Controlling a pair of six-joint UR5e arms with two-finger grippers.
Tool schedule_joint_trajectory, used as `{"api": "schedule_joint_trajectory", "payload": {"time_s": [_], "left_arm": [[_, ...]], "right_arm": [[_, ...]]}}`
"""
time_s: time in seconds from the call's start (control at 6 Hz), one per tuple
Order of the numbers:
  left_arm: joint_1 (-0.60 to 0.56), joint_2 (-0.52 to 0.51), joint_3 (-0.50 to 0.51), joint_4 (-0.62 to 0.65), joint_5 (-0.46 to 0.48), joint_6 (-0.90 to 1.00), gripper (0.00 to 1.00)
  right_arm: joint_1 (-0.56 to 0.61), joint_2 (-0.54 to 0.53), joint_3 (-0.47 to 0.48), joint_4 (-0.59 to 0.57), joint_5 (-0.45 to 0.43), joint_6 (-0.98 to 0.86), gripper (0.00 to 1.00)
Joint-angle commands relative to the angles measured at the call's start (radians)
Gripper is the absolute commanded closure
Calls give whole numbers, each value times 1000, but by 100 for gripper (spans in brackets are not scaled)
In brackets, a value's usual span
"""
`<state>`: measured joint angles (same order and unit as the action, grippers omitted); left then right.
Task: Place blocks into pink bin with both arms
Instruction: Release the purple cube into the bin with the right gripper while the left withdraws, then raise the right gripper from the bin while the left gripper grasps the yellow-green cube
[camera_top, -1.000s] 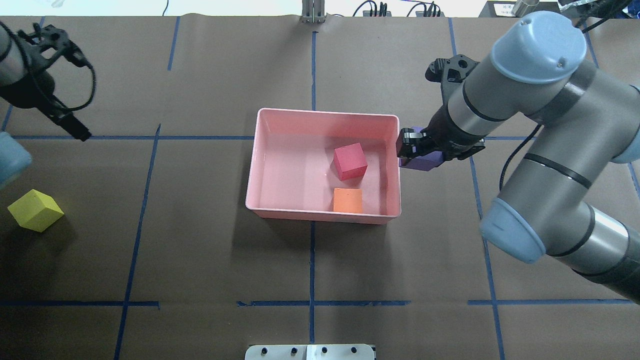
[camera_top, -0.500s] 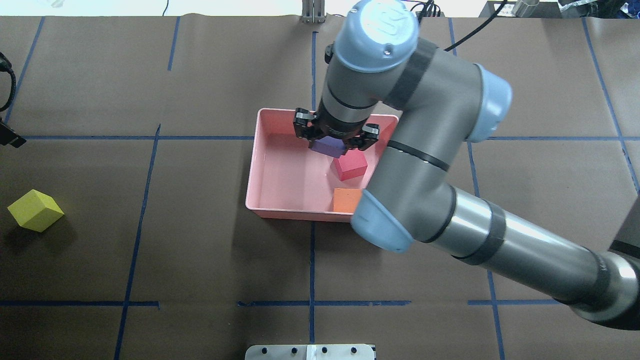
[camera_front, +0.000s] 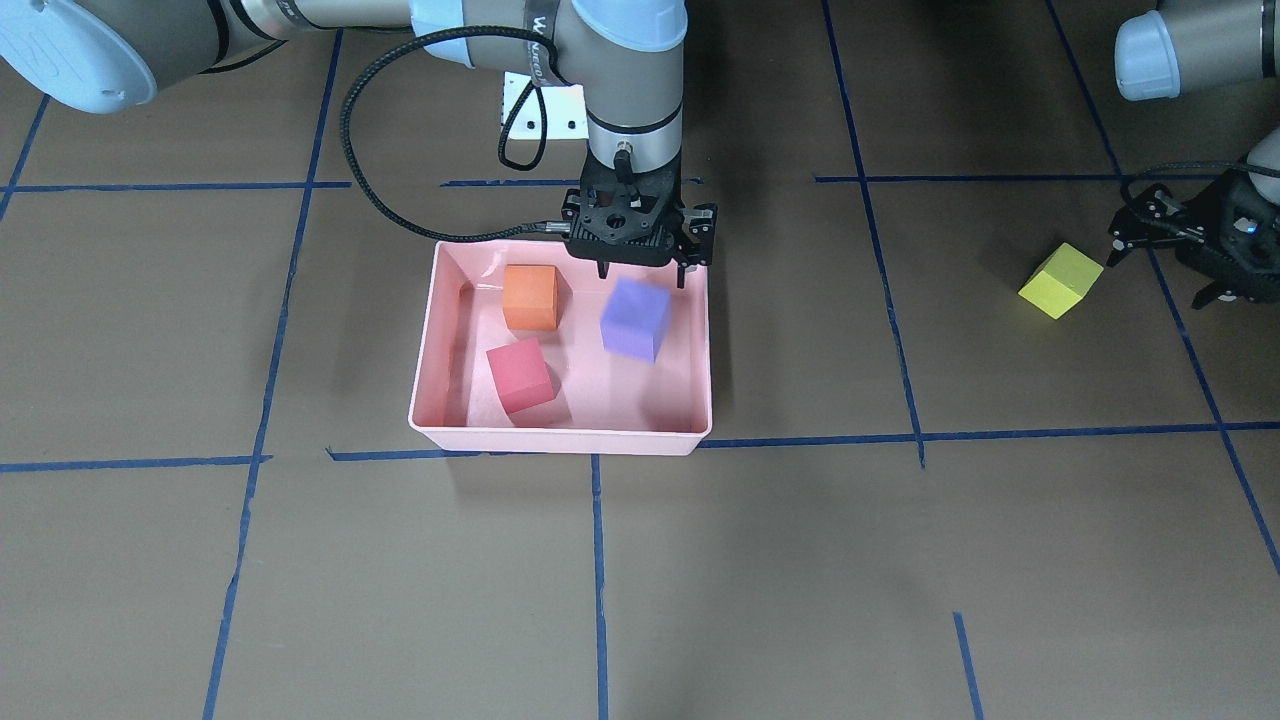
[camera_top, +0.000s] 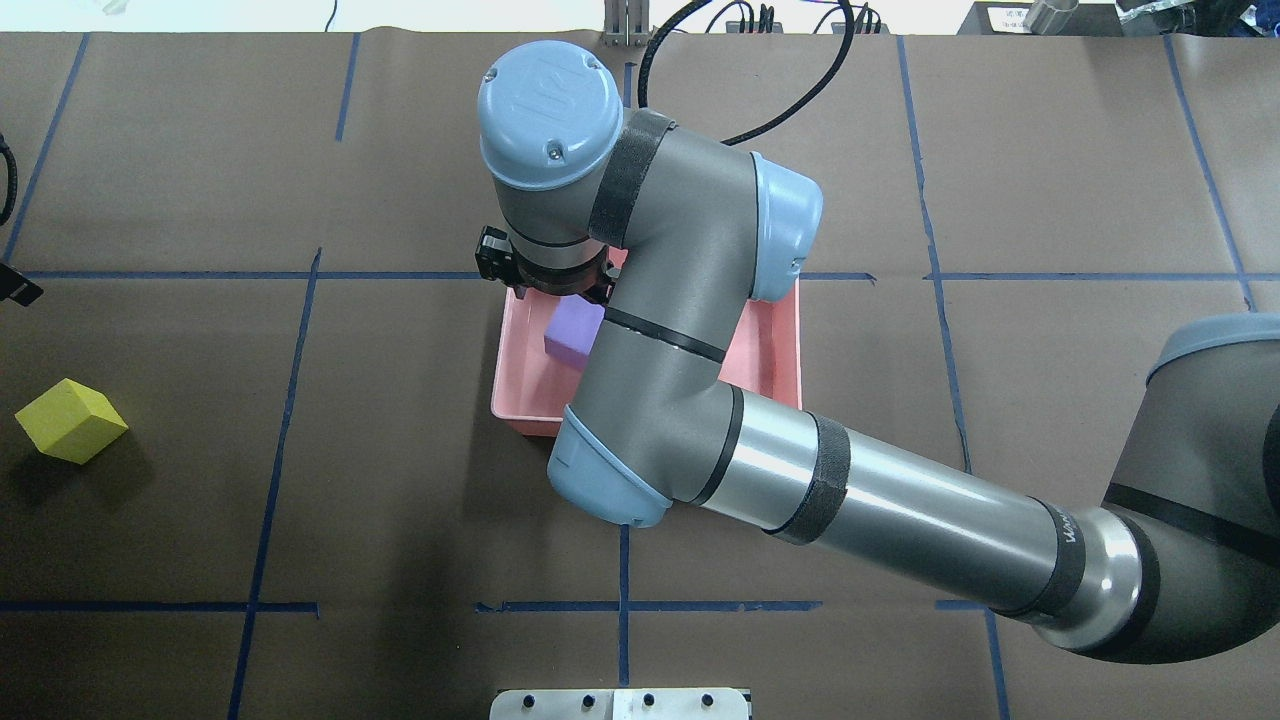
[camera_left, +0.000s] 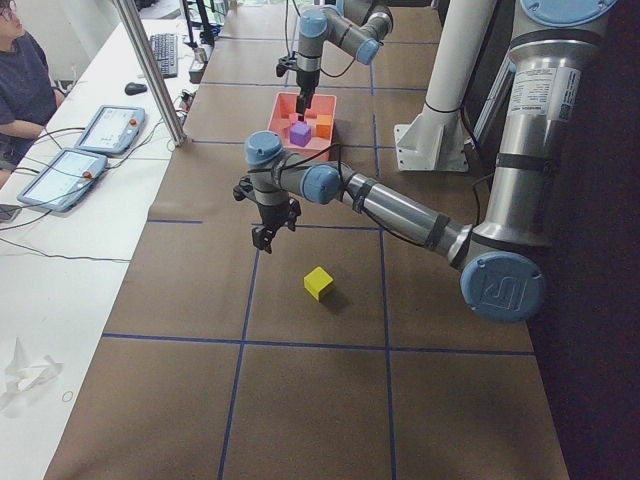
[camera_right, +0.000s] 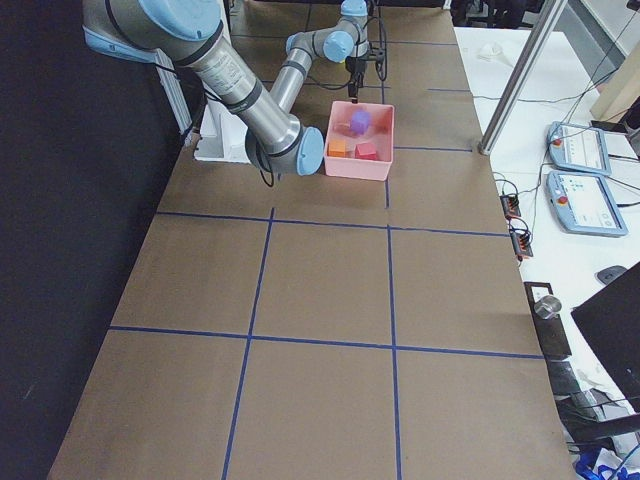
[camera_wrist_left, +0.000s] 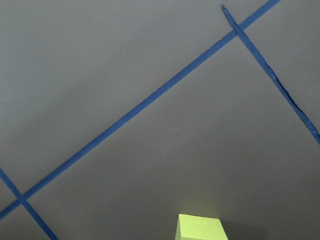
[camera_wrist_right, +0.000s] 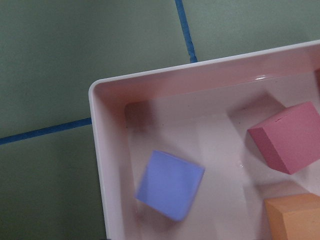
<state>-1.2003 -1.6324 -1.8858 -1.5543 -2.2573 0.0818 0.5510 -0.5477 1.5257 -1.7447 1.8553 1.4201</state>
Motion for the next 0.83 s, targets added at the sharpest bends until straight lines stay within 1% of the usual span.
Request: {"api": "schedule_joint_trajectory", "payload": {"time_s": [0.0, 0.17, 0.33, 0.5, 0.67], "left_arm": [[40, 131, 2, -294, 15, -103, 0], [88, 181, 1, -370, 37, -103, 0], [149, 227, -1, -444, 92, -123, 0], [213, 271, 4, -537, 126, -228, 0], [240, 273, 7, -556, 183, -255, 0]], "right_arm": [[65, -74, 64, -7, 91, -109, 0], [126, -209, 184, -7, 147, -229, 0], [206, -332, 277, -7, 227, -362, 0], [283, -427, 334, -7, 293, -476, 0], [335, -483, 364, -7, 323, -580, 0]]}}
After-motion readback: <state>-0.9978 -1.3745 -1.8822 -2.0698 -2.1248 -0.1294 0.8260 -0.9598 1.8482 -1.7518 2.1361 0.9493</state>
